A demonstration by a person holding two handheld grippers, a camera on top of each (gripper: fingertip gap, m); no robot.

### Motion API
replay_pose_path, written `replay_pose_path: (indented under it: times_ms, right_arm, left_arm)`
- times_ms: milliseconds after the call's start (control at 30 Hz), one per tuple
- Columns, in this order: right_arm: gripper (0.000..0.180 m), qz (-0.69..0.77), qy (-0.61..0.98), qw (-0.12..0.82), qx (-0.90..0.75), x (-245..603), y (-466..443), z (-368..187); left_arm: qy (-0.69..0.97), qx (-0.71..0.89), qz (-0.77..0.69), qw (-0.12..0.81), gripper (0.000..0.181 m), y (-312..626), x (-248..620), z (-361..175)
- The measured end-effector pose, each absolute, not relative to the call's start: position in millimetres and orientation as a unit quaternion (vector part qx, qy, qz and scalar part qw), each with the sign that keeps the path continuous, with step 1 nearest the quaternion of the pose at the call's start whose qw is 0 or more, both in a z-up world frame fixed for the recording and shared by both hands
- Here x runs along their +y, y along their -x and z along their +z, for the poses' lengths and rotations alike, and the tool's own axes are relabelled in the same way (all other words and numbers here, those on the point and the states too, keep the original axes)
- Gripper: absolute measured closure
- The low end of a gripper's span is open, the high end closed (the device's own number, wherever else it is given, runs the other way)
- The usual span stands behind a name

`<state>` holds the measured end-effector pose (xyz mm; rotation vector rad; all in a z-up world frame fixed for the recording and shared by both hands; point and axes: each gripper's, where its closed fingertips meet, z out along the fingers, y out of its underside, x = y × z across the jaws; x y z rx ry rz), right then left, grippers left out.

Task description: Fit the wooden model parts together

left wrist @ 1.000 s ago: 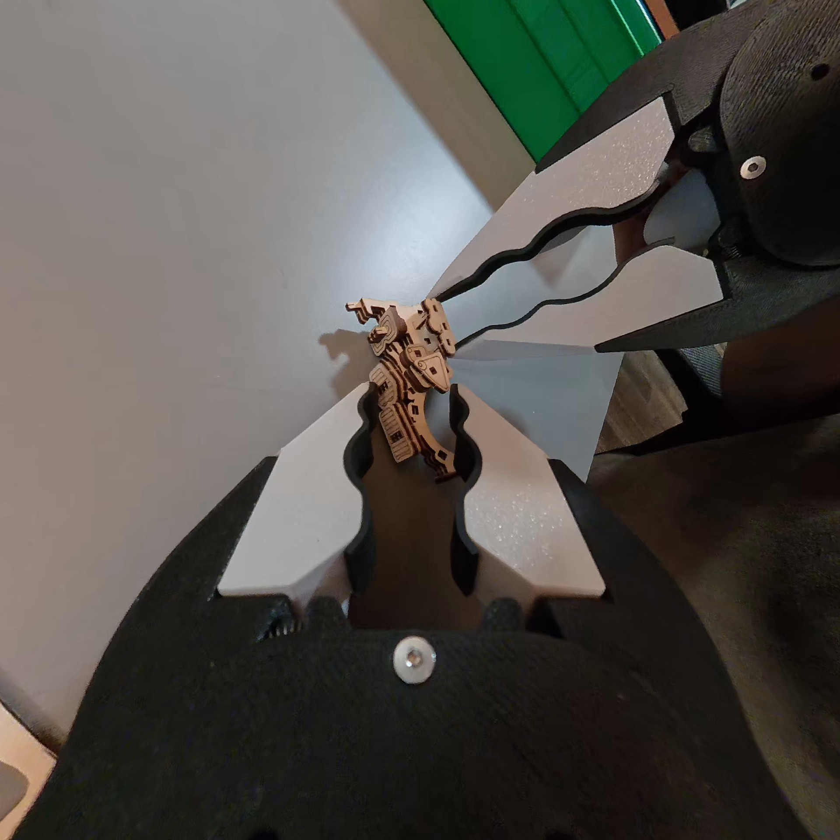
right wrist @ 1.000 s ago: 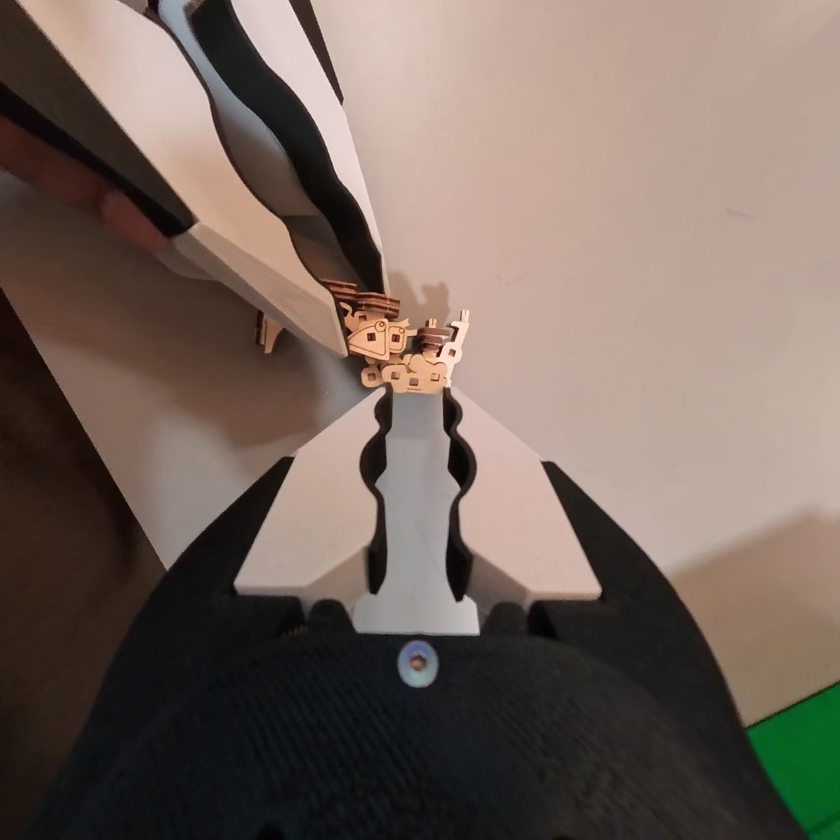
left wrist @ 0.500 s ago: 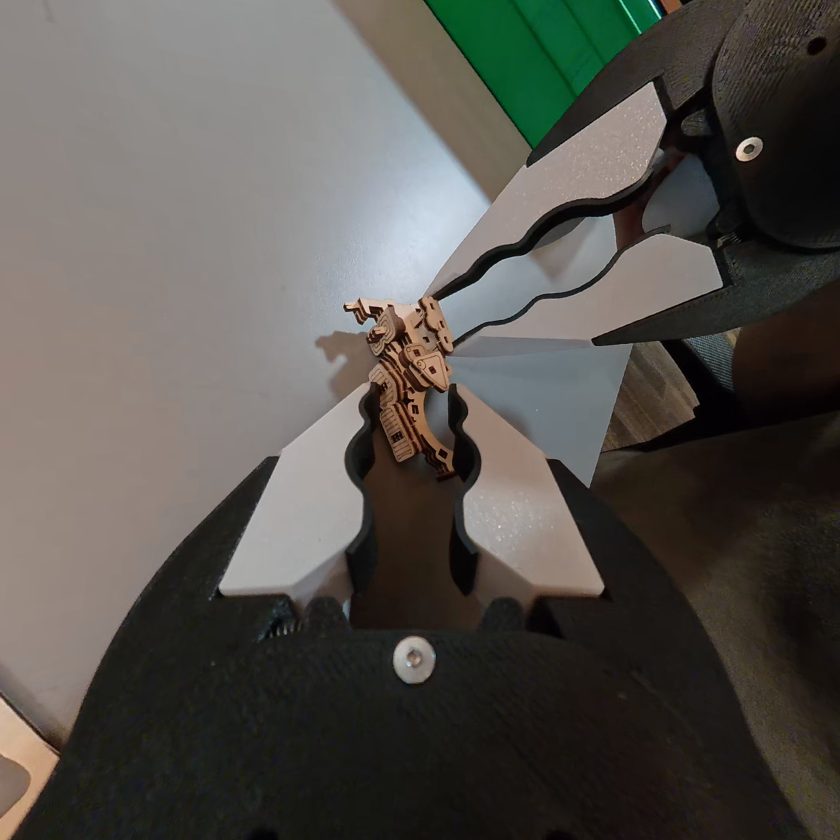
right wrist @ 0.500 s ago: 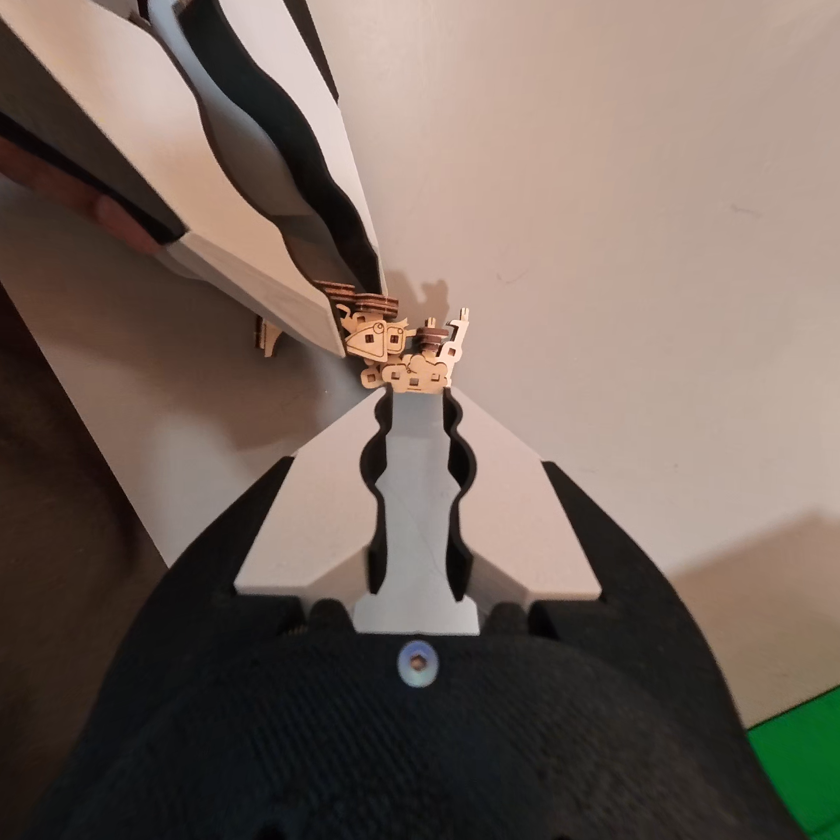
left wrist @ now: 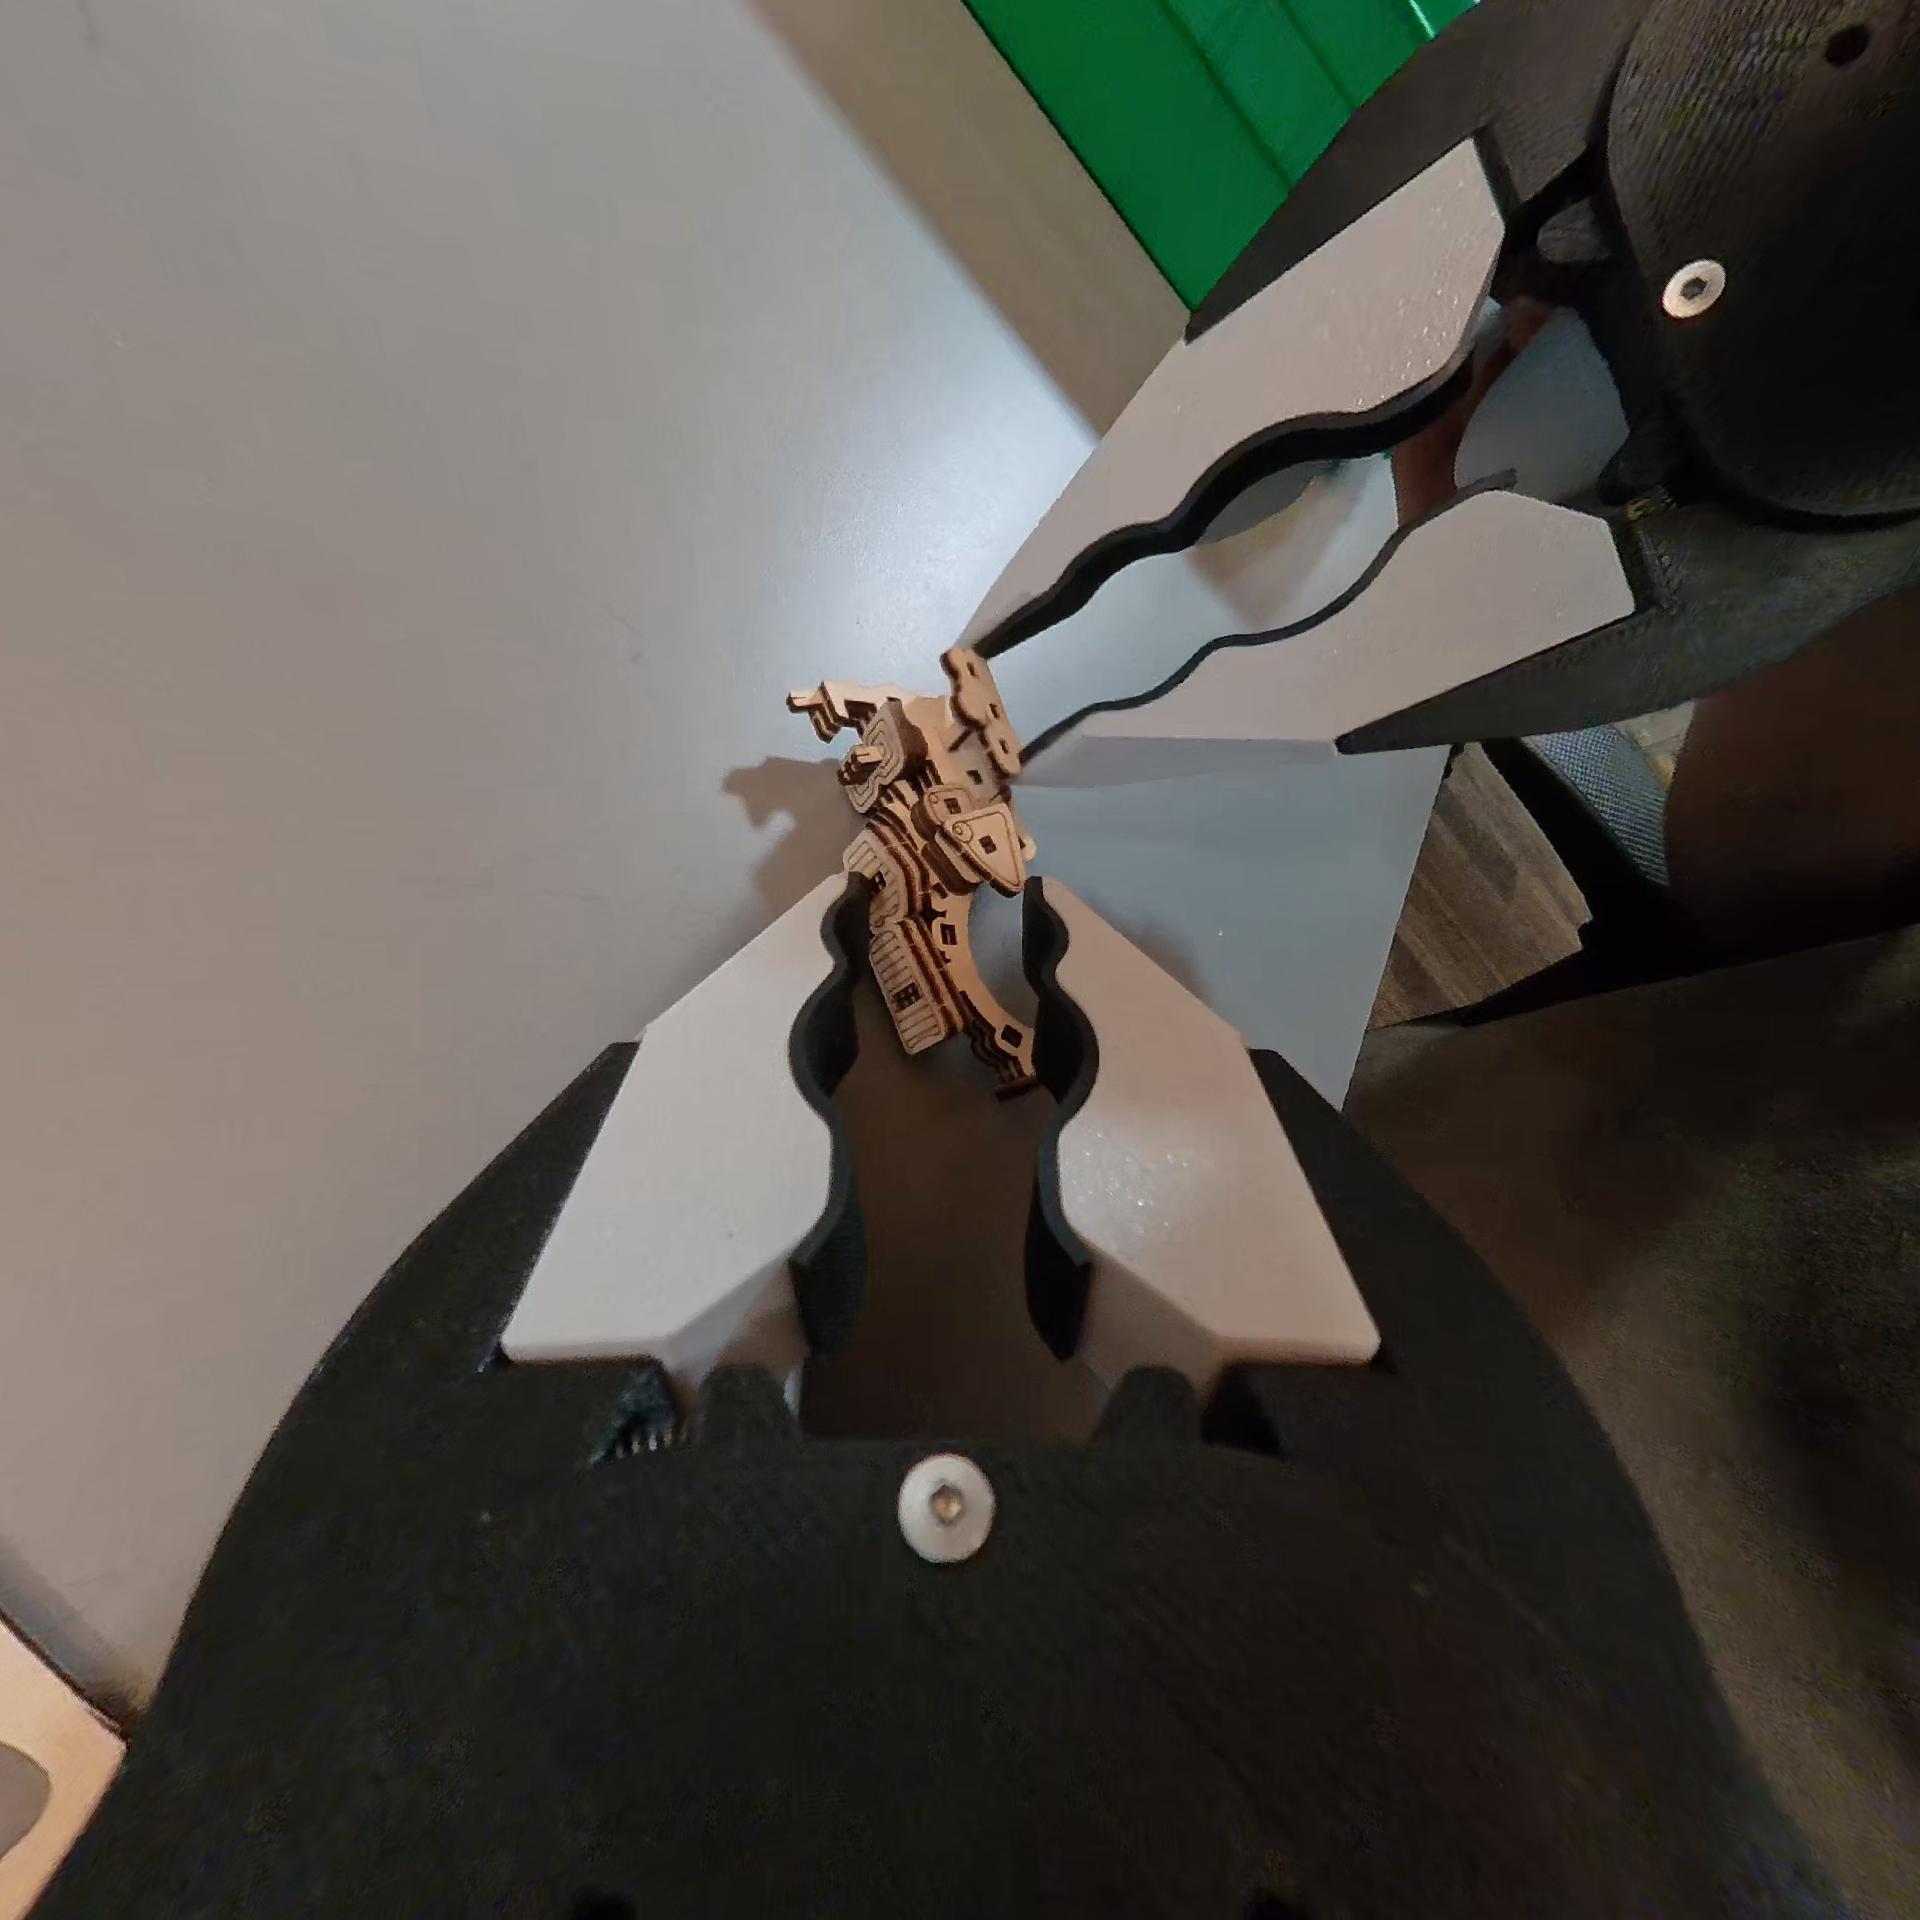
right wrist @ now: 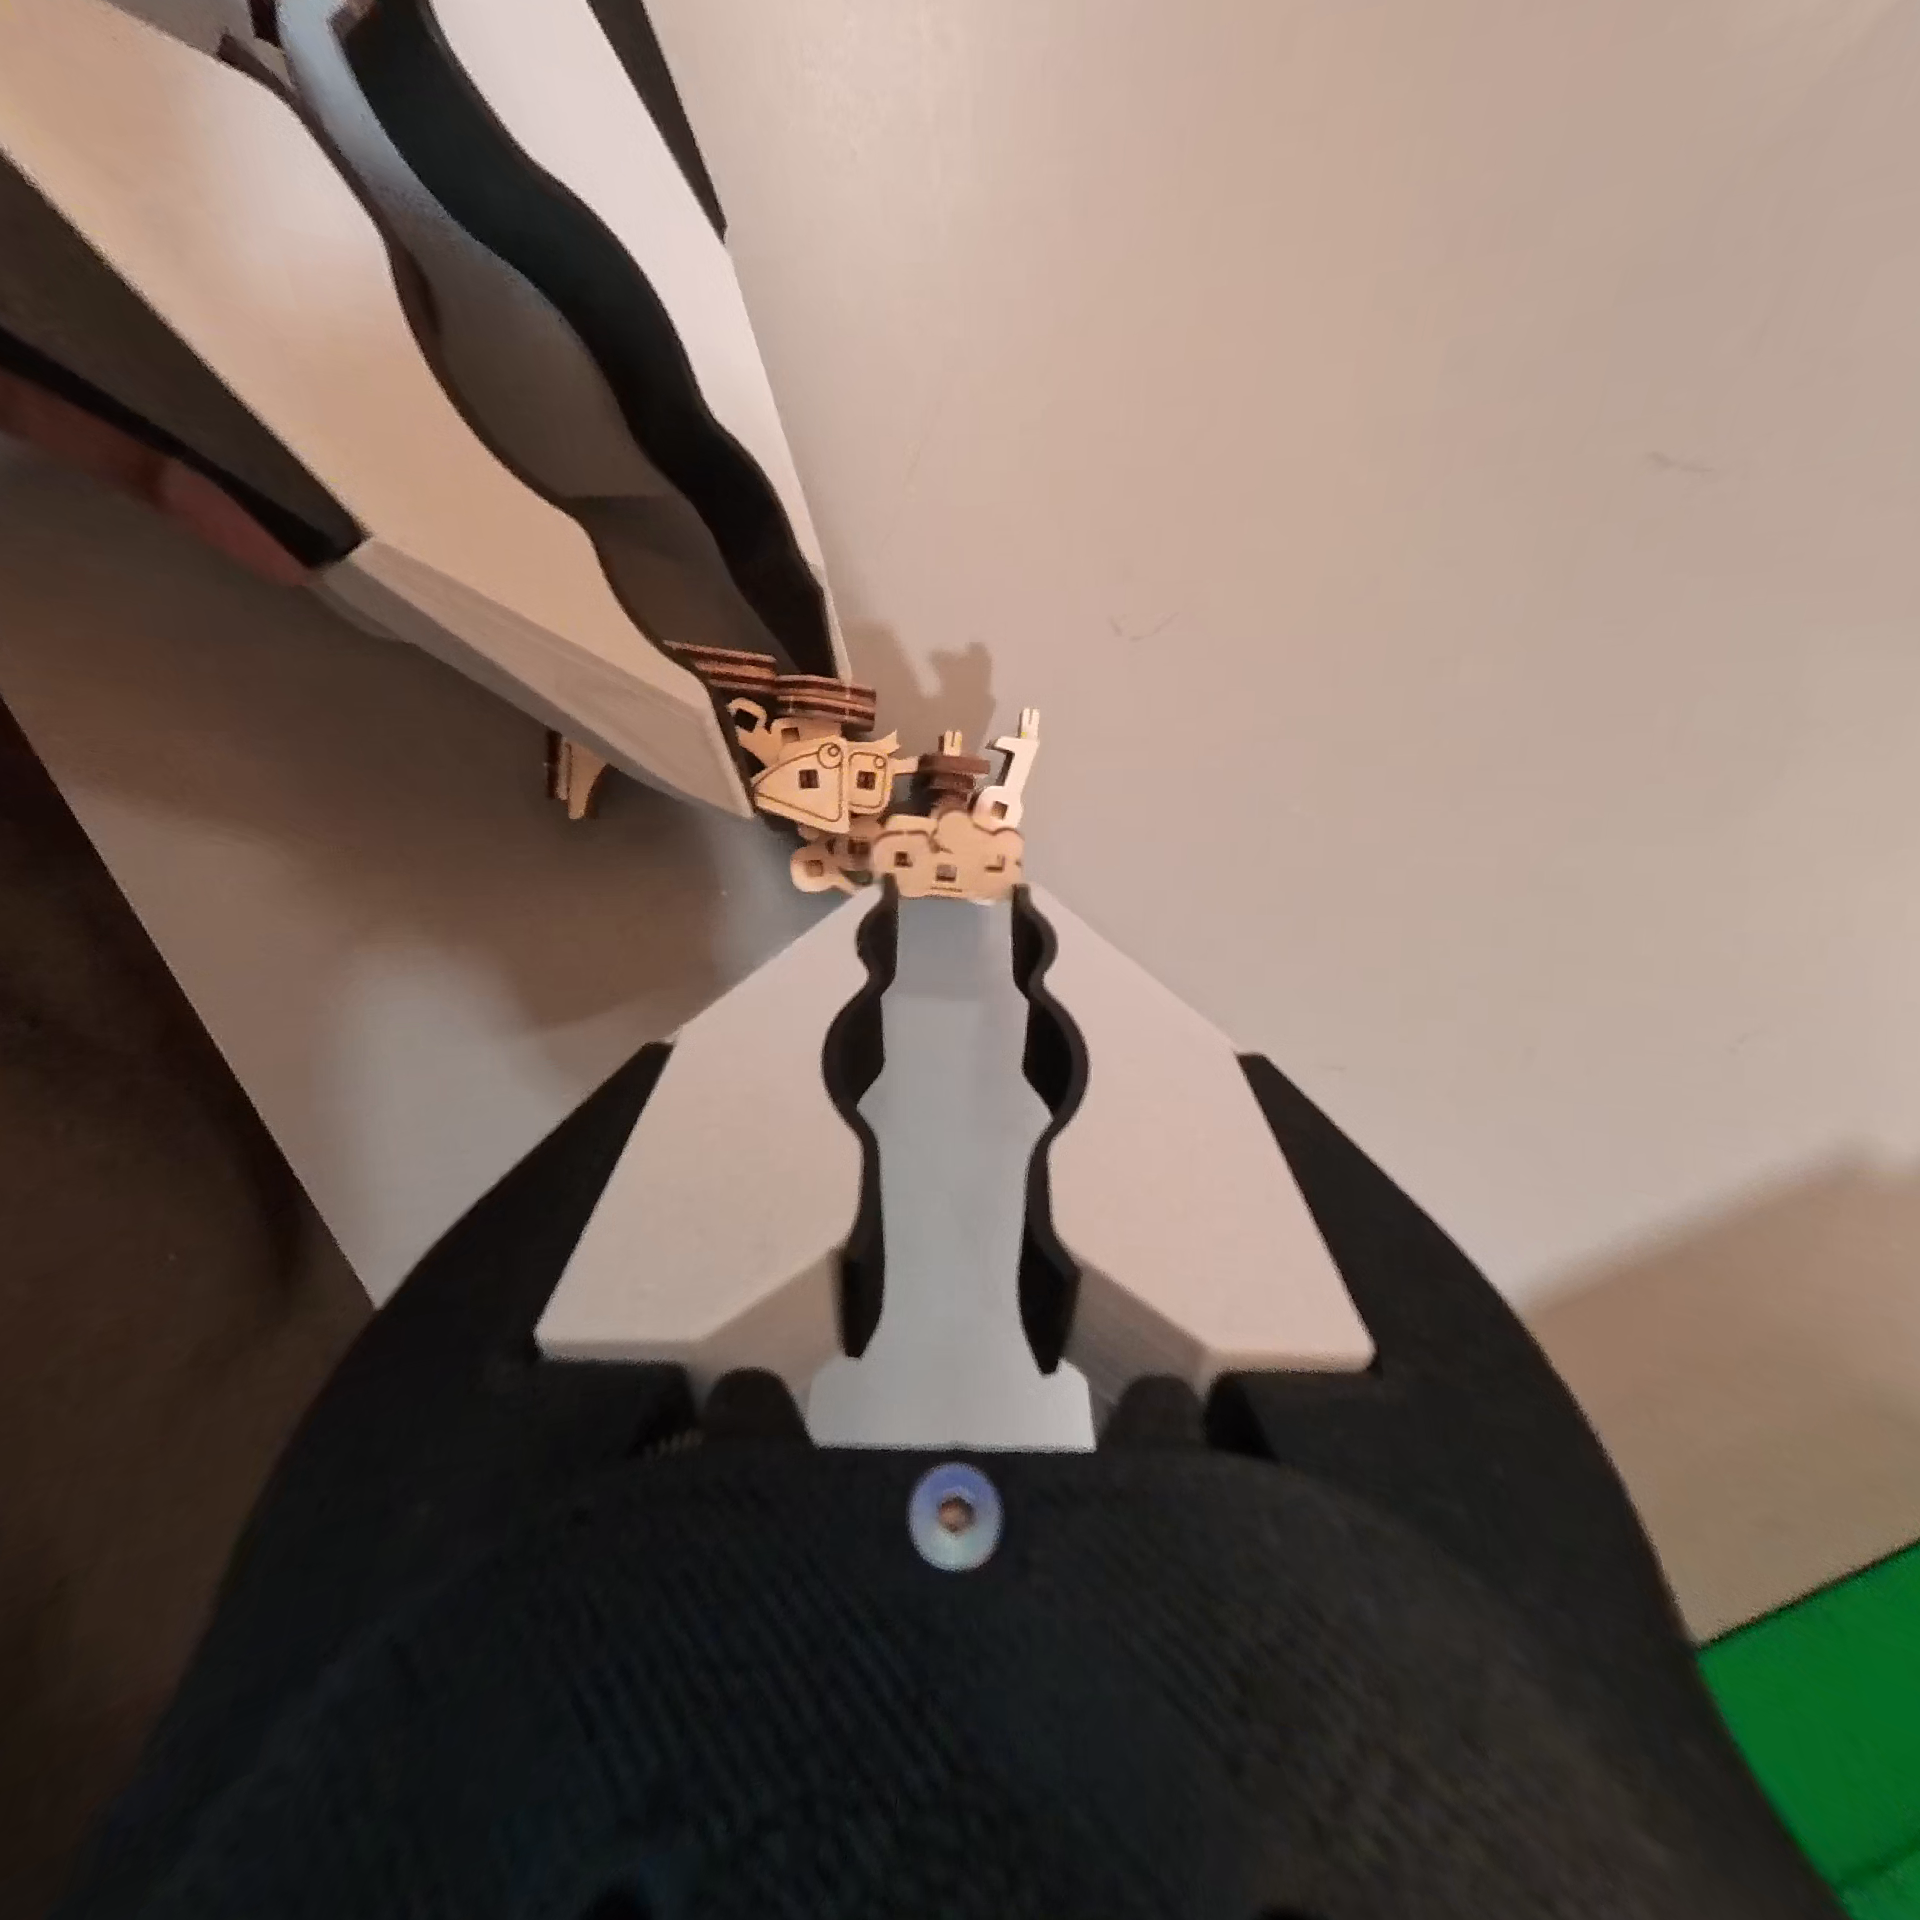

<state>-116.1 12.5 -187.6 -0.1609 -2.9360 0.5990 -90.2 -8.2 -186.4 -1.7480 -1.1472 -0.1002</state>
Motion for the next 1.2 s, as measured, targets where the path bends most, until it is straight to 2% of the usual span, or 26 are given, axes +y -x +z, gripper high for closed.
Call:
replay_pose_path:
  times_ms: [33,1200]
  right_arm:
    - [0.159,0.197,0.053,0.071,-0.976,13.3,116.6,-187.5]
    - [0.158,0.195,0.045,0.062,-0.978,10.3,111.0,-187.5]
  left_arm:
    - [0.722,-0.475,-0.041,0.501,0.154,90.4,-8.4,-186.2]
    - [0.723,-0.478,-0.031,0.499,0.155,91.0,-9.6,-186.5]
